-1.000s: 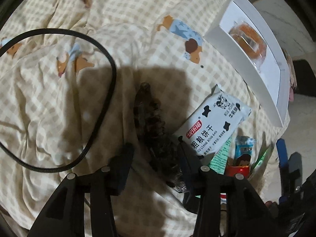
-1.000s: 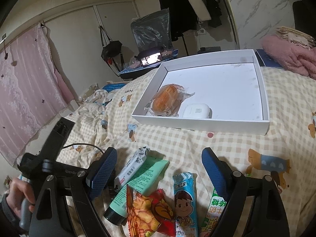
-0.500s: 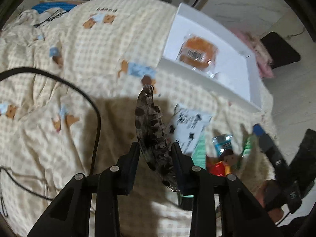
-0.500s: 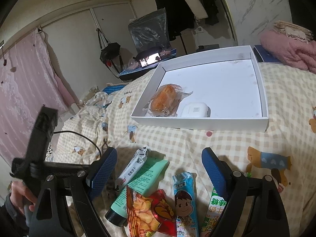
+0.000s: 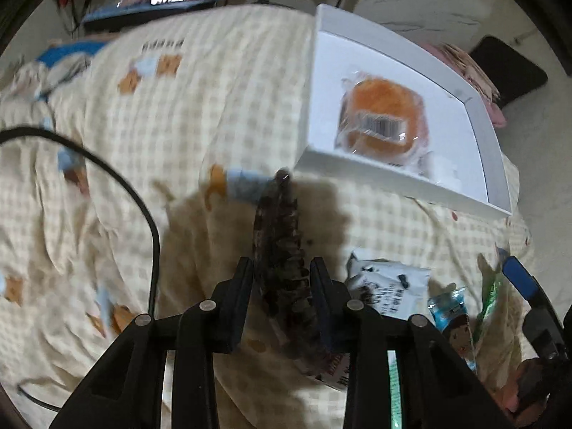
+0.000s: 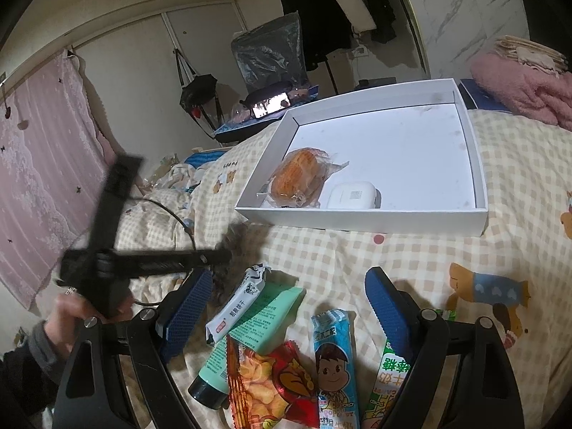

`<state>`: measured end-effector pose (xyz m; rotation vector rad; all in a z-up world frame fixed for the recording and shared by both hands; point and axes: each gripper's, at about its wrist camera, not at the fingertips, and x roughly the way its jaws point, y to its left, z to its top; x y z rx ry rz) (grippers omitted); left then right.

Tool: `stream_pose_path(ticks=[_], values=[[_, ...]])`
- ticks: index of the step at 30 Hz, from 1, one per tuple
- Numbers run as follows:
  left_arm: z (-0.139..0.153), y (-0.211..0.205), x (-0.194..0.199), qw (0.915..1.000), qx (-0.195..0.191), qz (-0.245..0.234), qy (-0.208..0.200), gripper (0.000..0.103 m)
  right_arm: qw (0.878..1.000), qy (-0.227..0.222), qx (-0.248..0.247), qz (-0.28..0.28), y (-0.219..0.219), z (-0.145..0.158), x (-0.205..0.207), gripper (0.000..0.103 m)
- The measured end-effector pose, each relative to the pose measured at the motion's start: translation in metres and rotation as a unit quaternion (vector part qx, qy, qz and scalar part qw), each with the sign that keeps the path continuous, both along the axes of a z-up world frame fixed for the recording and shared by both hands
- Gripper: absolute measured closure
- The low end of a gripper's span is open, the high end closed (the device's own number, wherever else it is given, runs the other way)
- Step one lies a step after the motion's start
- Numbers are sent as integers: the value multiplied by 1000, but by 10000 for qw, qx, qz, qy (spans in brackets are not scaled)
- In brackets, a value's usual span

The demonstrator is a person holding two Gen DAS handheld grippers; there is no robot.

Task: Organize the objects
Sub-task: 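Close the left gripper on the clear claw clip and lift it, then hold the claw clip raised in the left gripper above the snacks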

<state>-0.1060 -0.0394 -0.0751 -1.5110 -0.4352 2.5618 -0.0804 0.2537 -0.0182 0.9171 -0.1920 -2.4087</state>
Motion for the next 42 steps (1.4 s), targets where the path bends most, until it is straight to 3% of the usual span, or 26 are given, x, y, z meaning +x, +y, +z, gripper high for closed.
stream_pose_path(ticks=[5, 7, 9, 11, 13, 18, 24, 29, 32, 42], values=[[-1, -6, 1, 9999, 141, 57, -10, 66, 10000, -10, 30, 35, 0, 0, 0, 15], [-4, -5, -2, 9999, 141, 29, -92, 57, 10000, -5, 39, 53, -1, 0, 0, 15], [-6, -3, -3, 9999, 66, 43, -72, 57, 10000, 8, 43, 45, -1, 0, 1, 15], [-6, -4, 1, 9999, 7, 147, 14, 69, 10000, 11, 32, 32, -1, 0, 1, 15], [-4, -11, 6, 9994, 53, 325, 73, 69, 10000, -2, 26, 21, -1, 0, 0, 15], [35, -14, 41, 9980, 50, 210, 595, 69, 10000, -16, 8, 34, 0, 0, -1, 15], [75, 5, 72, 9938, 455, -33, 1014, 69, 10000, -47, -49, 39, 2, 1, -1, 15], [85, 25, 97, 9901, 124, 9, 1399, 69, 10000, -55, -64, 45, 2, 1, -1, 15], [78, 44, 105, 9868, -437, -214, 1547, 69, 10000, -62, -48, 58, 1, 1, -1, 15], [53, 53, 103, 9928, -123, -472, 1095, 69, 9999, -124, -75, 77, 0, -2, -2, 15]])
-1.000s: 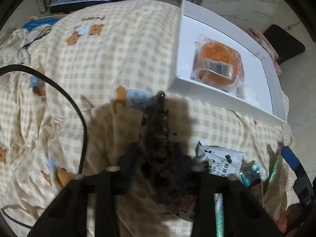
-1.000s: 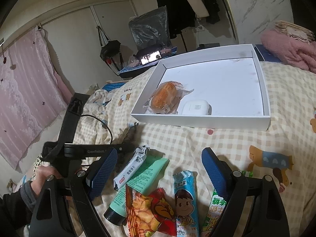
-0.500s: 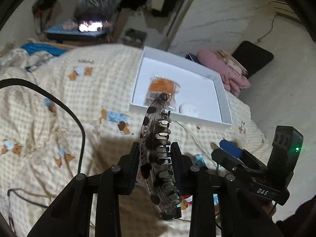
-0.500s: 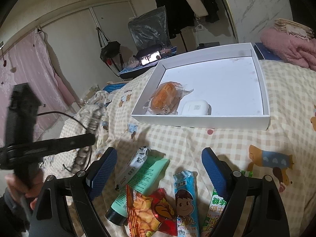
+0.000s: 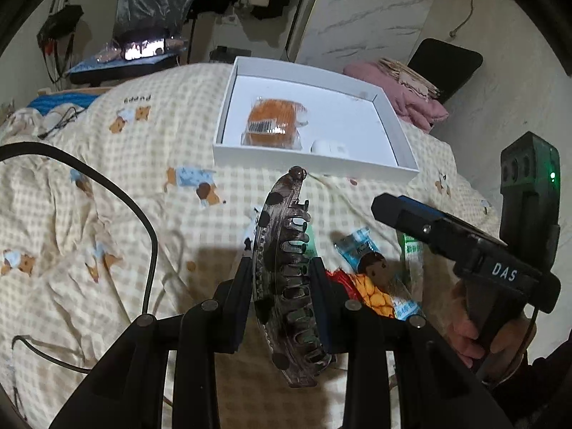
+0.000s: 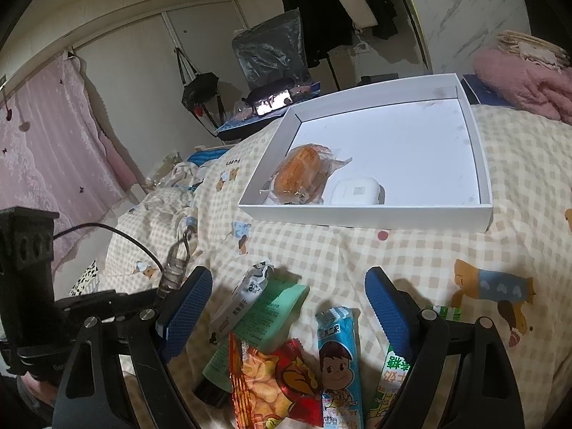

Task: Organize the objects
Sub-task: 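Hold the claw clip raised in the left gripper above the snacks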

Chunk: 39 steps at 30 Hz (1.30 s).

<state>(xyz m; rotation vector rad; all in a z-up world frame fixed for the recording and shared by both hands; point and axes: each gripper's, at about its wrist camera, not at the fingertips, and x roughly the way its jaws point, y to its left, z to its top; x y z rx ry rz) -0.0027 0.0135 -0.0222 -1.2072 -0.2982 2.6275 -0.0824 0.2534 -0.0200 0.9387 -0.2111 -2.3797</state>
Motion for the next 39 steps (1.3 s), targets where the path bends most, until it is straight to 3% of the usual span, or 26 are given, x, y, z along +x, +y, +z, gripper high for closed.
stream_pose_path(ticks=[14, 39], values=[[-5, 3, 1, 9999, -97, 46, -61, 69, 10000, 15, -27, -3, 0, 0, -1, 15], [-8, -1, -1, 9998, 177, 34, -39, 69, 10000, 4, -7, -13, -1, -2, -2, 15]])
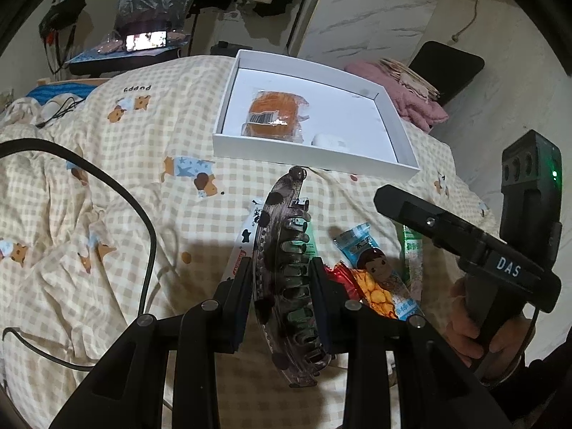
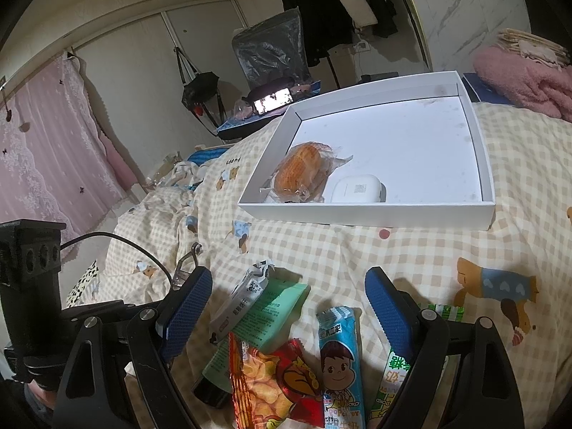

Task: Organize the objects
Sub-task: 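Hold the claw clip raised in the left gripper above the snacks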

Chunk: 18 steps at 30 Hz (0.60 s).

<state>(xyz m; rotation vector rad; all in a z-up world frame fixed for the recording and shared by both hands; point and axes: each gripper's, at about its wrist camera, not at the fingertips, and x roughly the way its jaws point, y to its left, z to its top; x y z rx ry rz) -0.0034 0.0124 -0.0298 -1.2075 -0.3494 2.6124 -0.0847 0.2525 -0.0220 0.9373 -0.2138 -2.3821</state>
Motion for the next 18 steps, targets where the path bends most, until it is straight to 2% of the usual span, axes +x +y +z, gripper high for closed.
stream_pose_path(ticks=[18], values=[[-1, 2, 0, 9999, 37, -83, -46, 69, 10000, -3, -83, 15, 0, 3, 0, 15]])
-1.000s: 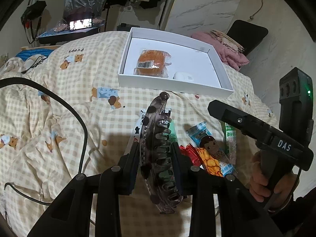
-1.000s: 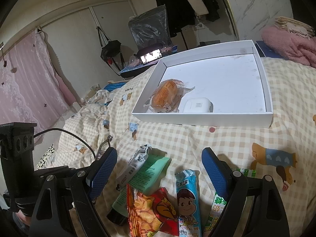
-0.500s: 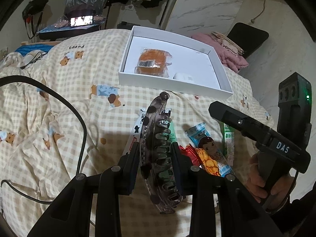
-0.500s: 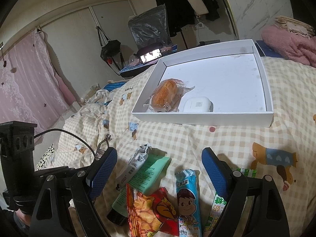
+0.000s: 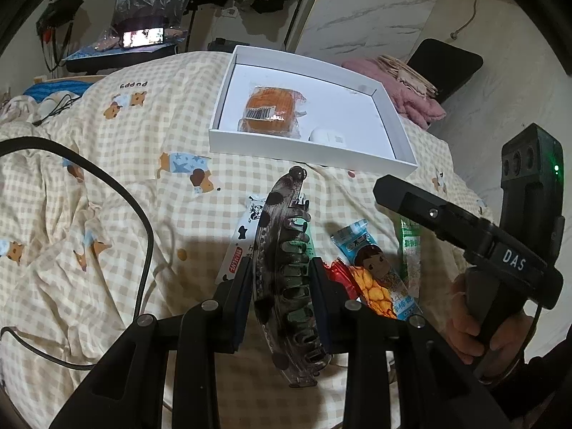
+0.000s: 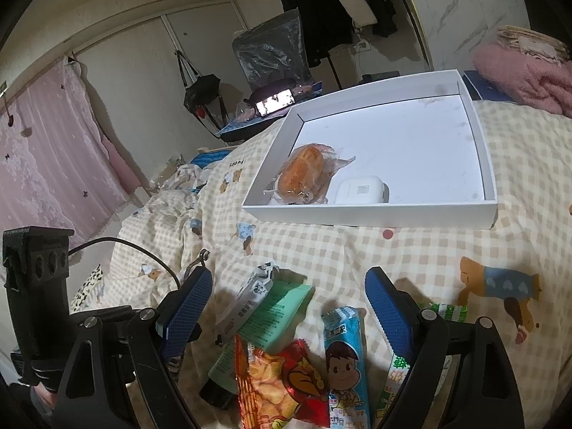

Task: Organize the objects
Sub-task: 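Hold the claw clip raised in the left gripper above the snacks, then move the right gripper down toward the green-striped candy stick packet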

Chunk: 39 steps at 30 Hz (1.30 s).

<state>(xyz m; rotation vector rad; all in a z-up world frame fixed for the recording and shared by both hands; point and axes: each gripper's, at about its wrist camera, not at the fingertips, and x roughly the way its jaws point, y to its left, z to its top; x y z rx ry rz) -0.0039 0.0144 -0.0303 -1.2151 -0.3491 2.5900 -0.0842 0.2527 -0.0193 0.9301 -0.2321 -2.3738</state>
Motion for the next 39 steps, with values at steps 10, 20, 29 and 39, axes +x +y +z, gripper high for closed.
stream_pose_path(ticks=[10, 20, 29, 39], values=[[3, -1, 0, 9999, 45, -44, 148, 69, 9998, 69, 0, 161, 5, 35, -17, 15], [-2, 2, -4, 9999, 0, -125, 5, 69, 9939, -278, 709, 803, 32, 43, -11, 15], [-3, 3, -4, 9999, -36, -138, -23, 69, 9835, -1062, 956, 1111, 46, 9, 1, 15], [-4, 5, -5, 9998, -52, -177, -67, 69, 9736, -1430, 1277, 1242, 54, -12, 18, 25]])
